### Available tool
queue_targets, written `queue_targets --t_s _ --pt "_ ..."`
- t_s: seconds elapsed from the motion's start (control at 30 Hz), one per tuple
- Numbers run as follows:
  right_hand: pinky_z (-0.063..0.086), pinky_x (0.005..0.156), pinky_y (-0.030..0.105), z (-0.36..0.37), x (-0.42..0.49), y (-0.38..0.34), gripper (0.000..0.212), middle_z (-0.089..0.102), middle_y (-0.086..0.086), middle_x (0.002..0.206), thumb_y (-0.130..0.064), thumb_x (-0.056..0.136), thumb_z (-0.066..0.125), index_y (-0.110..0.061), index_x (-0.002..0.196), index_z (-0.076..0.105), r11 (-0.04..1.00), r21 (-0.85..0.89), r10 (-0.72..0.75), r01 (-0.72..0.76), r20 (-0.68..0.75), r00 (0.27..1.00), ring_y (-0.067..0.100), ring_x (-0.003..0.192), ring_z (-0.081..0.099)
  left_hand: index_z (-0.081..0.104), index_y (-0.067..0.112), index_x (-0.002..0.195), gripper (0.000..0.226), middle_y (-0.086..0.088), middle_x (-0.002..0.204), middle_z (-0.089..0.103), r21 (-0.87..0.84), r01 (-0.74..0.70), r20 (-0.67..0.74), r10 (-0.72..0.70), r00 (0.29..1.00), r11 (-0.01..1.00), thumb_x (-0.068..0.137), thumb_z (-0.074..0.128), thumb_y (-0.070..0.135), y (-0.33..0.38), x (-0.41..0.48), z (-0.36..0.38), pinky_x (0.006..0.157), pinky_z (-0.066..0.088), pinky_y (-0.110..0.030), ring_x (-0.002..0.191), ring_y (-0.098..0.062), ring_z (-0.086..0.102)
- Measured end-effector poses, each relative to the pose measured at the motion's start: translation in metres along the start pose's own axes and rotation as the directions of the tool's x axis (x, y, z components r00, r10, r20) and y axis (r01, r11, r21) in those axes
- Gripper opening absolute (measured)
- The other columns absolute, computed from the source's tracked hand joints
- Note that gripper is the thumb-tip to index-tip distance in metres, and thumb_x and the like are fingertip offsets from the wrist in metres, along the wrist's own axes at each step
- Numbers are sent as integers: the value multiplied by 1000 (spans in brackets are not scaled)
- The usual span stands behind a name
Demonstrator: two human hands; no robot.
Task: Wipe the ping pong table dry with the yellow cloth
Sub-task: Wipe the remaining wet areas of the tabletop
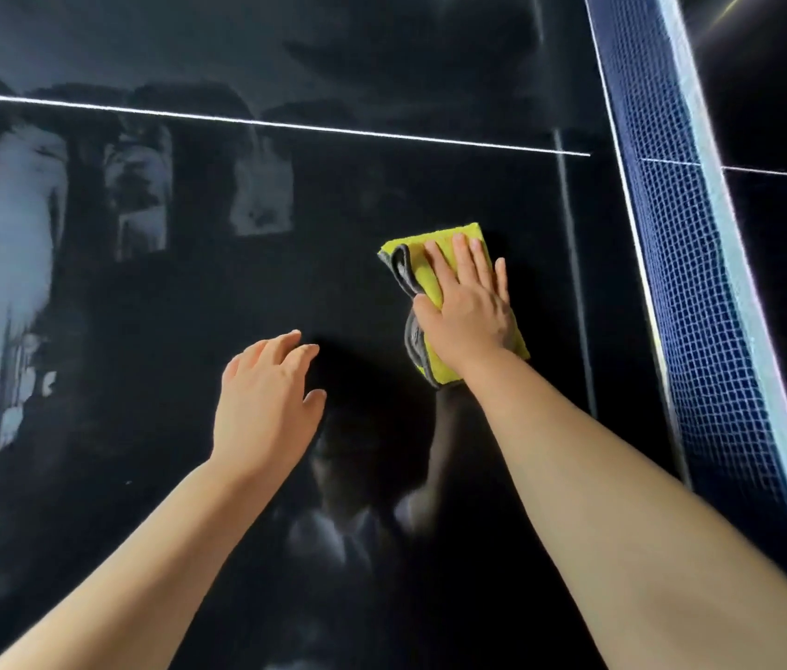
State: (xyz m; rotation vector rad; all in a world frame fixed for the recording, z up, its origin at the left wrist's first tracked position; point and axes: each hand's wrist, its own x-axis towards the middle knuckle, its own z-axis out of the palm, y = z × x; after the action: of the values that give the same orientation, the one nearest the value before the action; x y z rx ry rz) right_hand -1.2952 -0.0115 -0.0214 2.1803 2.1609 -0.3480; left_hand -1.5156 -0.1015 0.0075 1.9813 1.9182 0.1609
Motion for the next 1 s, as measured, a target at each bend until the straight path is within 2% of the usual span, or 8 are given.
queue_targets --t_s 0.3,0.47,0.57,0.63,0.73,1.0 --pt "-9 122 42 -19 -2 134 67 -10 -2 165 -44 97 31 -30 157 4 966 -18 259 -259 -18 966 14 150 -13 61 15 124 50 -5 135 53 0 -94 19 94 995 996 76 74 22 68 26 28 103 35 -44 123 -29 48" --pt "-8 122 45 -24 7 151 66 -7 3 165 -43 99 29 -29 158 3 905 -27 422 -424 -43 905 17 151 -11 62 15 122 50 -6 133 55 -12 -86 -5 86 996 996 75 74 20 55 32 25 102 37 -45 121 -29 50" --pt "-10 121 46 -22 16 121 68 -6 7 165 -48 99 29 -29 157 0 840 0 542 -542 -39 840 22 151 -11 62 14 121 50 -7 132 56 -25 -66 -22 66 998 997 74 76 19 35 35 19 101 38 -46 120 -30 51" --pt "-9 121 48 -19 24 91 71 -7 10 165 -50 98 29 -27 157 -1 821 -5 570 -571 -40 820 26 151 -11 62 14 122 50 -7 133 55 -29 -46 -25 46 999 999 74 75 20 19 37 13 102 37 -47 122 -30 50" --pt "-9 121 50 -10 38 33 73 -8 12 164 -52 97 29 -25 158 -2 863 -30 502 -503 -51 864 28 151 -12 60 14 125 50 -7 136 53 -39 0 -35 -1 999 999 77 73 21 -9 38 1 105 34 -46 126 -29 46" --pt "-11 119 53 14 66 -145 77 -11 14 164 -54 95 29 -25 157 -7 975 -62 210 -212 -24 977 30 150 -16 59 13 126 50 -7 137 51 -40 143 -80 -146 986 989 78 72 21 -102 34 -38 106 31 -46 128 -29 43"
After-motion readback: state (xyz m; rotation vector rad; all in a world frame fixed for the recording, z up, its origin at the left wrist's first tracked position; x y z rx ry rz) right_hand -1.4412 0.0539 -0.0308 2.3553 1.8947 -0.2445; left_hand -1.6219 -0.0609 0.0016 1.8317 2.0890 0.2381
